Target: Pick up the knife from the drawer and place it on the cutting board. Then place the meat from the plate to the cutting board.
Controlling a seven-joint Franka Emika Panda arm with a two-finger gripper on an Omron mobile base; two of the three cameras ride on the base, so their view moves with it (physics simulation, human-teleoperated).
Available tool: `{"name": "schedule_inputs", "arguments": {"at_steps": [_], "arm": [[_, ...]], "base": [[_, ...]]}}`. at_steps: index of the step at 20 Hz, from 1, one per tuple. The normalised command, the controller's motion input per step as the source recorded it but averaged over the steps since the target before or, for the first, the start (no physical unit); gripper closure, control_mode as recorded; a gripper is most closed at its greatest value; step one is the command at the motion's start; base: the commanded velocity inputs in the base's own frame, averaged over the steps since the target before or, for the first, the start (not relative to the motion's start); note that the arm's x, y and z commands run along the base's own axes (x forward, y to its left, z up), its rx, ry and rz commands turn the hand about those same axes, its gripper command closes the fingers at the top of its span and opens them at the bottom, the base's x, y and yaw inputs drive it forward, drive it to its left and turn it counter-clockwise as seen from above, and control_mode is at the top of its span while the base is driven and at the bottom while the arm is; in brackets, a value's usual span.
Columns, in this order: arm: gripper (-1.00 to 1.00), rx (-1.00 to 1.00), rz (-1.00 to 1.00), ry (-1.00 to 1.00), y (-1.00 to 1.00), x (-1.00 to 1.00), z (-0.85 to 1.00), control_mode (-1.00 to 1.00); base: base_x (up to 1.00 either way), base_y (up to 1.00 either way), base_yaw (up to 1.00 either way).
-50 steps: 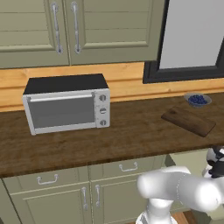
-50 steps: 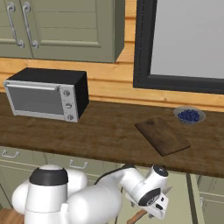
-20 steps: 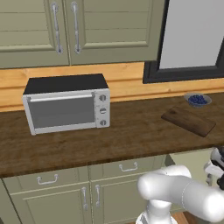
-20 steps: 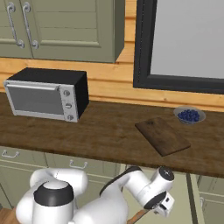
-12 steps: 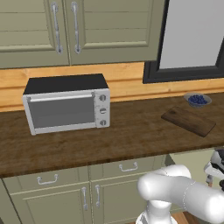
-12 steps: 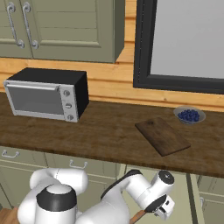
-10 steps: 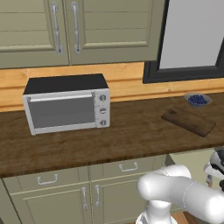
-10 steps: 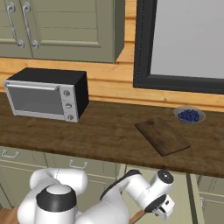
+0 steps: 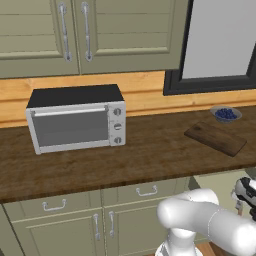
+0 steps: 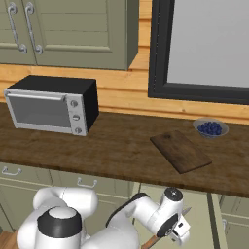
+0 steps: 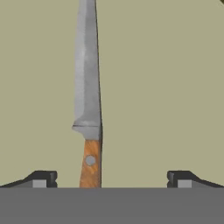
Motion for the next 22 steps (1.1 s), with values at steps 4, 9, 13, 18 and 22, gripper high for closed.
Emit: {"name": "schedule_inputs", "arguments": {"at_steps": [4, 9, 13, 18, 22], "arm": [[-1.0, -0.06, -0.04, 0.01, 0.01, 0.0, -0.13, -1.0], [-1.0, 0.0, 0.0, 0.0, 0.0, 0.0, -0.08, -1.0], [-1.0, 0.0, 0.0, 0.0, 0.0, 0.0, -0.19, -1.0], [-1.0, 0.0, 0.0, 0.01, 0.0, 0.0, -0.25, -1.0], [-1.0, 0.0, 0.0, 0.03, 0.0, 0.0, -0.31, -1.0]], "base": [[0.0, 0.0, 0.0], [0.0, 0.0, 0.0], [0.0, 0.0, 0.0], [0.0, 0.0, 0.0], [0.0, 0.0, 0.0]]}}
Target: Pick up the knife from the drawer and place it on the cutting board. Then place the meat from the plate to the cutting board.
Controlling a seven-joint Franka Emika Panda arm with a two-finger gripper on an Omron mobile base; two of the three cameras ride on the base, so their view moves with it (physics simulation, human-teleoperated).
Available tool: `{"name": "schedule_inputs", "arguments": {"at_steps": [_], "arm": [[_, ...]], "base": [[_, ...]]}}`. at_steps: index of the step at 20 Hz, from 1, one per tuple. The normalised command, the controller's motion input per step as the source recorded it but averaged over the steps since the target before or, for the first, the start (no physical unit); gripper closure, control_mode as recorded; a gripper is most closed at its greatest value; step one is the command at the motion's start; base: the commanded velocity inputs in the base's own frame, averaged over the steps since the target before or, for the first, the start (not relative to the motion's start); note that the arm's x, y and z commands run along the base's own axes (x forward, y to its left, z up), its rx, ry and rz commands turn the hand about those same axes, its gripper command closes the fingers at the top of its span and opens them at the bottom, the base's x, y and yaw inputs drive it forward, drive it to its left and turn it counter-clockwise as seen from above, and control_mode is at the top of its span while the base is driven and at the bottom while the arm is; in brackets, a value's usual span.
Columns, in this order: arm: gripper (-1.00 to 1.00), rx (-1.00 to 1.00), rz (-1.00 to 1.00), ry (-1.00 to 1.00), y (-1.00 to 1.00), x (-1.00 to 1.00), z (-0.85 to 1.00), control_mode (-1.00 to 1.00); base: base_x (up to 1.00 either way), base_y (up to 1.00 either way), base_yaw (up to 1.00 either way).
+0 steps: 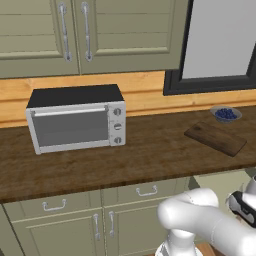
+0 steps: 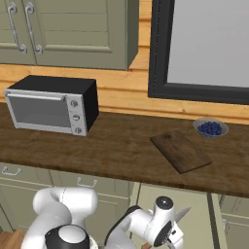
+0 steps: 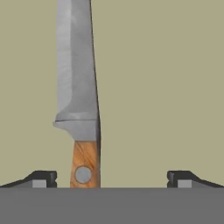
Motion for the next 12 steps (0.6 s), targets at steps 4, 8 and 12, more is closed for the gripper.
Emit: {"name": "schedule_inputs", "arguments": {"at_steps": [4, 8, 12], "arm": [[-1.0, 0.0, 0.0, 0.0, 0.0, 0.0, -0.26, -1.0], [-1.0, 0.0, 0.0, 0.04, 0.0, 0.0, -0.29, -1.0], [-1.0, 0.0, 0.0, 0.05, 0.0, 0.0, -0.08, -1.0]], "base": [[0.0, 0.0, 0.0], [0.0, 0.0, 0.0], [0.0, 0.0, 0.0]]}}
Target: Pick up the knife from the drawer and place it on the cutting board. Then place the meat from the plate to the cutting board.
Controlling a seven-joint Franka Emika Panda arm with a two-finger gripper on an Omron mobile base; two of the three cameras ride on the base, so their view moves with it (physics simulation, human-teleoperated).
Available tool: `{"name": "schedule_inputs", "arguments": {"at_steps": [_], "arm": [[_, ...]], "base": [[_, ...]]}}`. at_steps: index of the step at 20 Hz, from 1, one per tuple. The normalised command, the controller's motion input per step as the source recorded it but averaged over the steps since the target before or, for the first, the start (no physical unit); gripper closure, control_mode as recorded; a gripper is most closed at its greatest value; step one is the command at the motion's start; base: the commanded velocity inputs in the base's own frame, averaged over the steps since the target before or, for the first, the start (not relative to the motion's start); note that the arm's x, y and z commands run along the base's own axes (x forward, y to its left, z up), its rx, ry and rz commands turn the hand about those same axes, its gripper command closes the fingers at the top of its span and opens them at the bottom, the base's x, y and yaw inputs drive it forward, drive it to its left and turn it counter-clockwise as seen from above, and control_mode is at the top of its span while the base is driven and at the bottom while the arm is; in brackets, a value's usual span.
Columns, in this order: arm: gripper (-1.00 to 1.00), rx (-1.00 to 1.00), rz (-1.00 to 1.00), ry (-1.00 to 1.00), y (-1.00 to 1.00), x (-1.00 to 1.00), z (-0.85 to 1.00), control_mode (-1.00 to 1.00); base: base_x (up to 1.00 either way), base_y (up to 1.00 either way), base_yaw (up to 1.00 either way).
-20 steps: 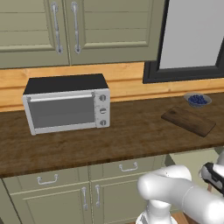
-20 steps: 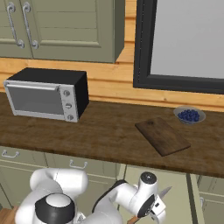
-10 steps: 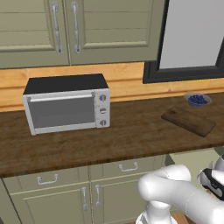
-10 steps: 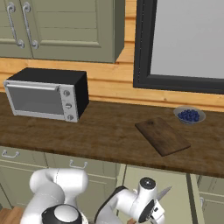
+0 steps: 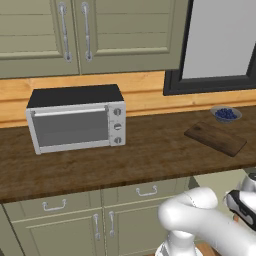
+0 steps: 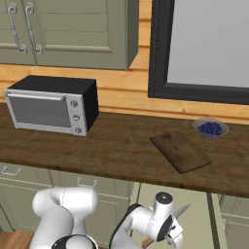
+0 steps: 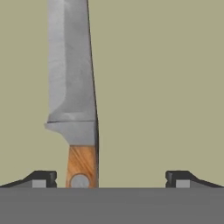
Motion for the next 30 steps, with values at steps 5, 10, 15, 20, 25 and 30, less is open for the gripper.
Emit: {"name": "schedule_inputs", "arguments": {"at_steps": [5, 10, 15, 20, 25, 30], "arm": [[1.0, 0.0, 0.0, 0.0, 0.0, 0.0, 0.0, -1.0], [1.0, 0.0, 0.0, 0.0, 0.0, 0.0, 0.0, -1.0], [1.0, 0.0, 0.0, 0.0, 0.0, 0.0, 0.0, -1.0], [1.0, 0.0, 0.0, 0.0, 0.0, 0.0, 0.0, -1.0], [1.0, 0.0, 0.0, 0.0, 0.0, 0.0, 0.01, -1.0], [1.0, 0.02, 0.0, -0.01, -0.04, -0.23, 0.35, -1.0]], "base": [[0.0, 0.0, 0.0], [0.0, 0.0, 0.0], [0.0, 0.0, 0.0], [0.0, 0.0, 0.0], [0.0, 0.0, 0.0], [0.0, 0.0, 0.0]]}}
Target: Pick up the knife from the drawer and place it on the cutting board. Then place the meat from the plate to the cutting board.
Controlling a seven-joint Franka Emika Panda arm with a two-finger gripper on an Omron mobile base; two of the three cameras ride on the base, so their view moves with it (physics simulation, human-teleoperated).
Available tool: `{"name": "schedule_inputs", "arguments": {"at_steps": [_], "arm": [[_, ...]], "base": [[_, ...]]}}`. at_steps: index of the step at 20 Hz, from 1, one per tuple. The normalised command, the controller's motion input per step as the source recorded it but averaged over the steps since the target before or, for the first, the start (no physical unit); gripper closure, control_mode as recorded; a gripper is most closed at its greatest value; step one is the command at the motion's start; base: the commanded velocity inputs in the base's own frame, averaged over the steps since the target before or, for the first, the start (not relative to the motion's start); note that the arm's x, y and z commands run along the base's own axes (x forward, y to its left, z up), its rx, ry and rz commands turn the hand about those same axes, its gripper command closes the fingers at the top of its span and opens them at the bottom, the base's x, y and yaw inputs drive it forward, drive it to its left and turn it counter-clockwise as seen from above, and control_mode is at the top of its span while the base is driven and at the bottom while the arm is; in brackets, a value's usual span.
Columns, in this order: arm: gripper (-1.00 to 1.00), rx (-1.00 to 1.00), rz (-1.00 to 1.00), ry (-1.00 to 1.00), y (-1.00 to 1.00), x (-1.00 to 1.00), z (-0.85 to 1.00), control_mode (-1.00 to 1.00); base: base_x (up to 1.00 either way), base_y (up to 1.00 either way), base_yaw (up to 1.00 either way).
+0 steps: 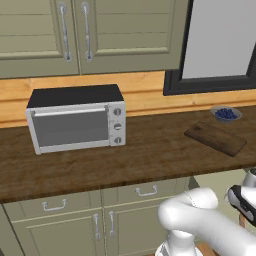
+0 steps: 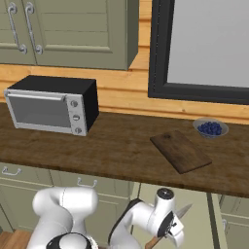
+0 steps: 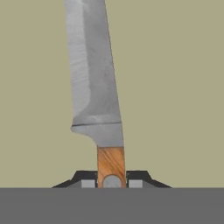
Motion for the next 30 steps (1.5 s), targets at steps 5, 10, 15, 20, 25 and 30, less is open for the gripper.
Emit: {"name": "schedule_inputs", "arguments": {"at_steps": [5, 10, 15, 20, 25, 30], "arm": [[1.0, 0.0, 0.0, -0.01, -0.18, -0.26, 0.74, -1.0], [1.0, 0.0, 0.0, 0.0, -0.16, -0.04, 0.56, -1.0], [1.0, 0.0, 0.0, -0.01, -0.05, -0.38, 0.48, -1.0], [1.0, 0.0, -0.02, -0.07, 0.0, -0.54, 0.58, -1.0], [1.0, 0.0, 0.0, -0.12, 0.0, -0.22, 0.65, -1.0], [1.0, -0.03, 0.0, -0.1, 0.0, 0.0, 0.85, -1.0]], "base": [[0.0, 0.0, 0.0], [0.0, 0.0, 0.0], [0.0, 0.0, 0.0], [0.0, 0.0, 0.0], [0.0, 0.0, 0.0], [0.0, 0.0, 0.0]]}}
